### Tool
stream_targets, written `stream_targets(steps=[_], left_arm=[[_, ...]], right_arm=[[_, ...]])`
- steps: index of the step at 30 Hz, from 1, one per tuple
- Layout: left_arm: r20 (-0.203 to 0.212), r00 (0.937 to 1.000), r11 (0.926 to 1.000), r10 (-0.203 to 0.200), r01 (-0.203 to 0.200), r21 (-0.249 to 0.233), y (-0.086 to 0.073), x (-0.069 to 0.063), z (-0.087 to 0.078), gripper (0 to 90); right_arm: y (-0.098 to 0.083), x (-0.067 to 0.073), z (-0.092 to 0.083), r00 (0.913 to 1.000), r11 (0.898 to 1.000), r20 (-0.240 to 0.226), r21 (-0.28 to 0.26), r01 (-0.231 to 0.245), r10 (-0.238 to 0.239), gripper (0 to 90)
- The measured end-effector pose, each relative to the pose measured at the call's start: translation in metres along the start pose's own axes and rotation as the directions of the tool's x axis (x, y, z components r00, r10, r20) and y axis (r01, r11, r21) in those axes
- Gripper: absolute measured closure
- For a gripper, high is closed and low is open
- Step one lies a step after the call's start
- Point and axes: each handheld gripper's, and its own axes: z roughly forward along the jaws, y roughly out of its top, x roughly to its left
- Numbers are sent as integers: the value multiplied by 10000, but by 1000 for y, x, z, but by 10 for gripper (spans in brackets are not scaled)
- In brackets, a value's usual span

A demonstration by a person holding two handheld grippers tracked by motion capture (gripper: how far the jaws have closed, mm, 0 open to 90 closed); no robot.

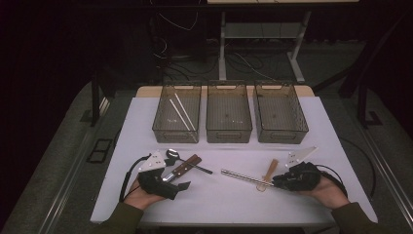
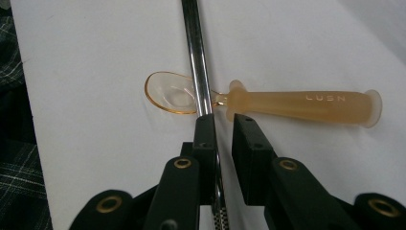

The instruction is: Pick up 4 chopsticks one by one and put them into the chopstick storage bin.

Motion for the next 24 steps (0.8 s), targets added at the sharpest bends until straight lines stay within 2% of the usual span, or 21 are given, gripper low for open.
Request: stream_targets(steps=[24], left_arm=[[5,10000,10000,-10,10,-1,0,0,0,9]], right_arm=[[0,0,6,9995,9986,25,423,305,-306,803]])
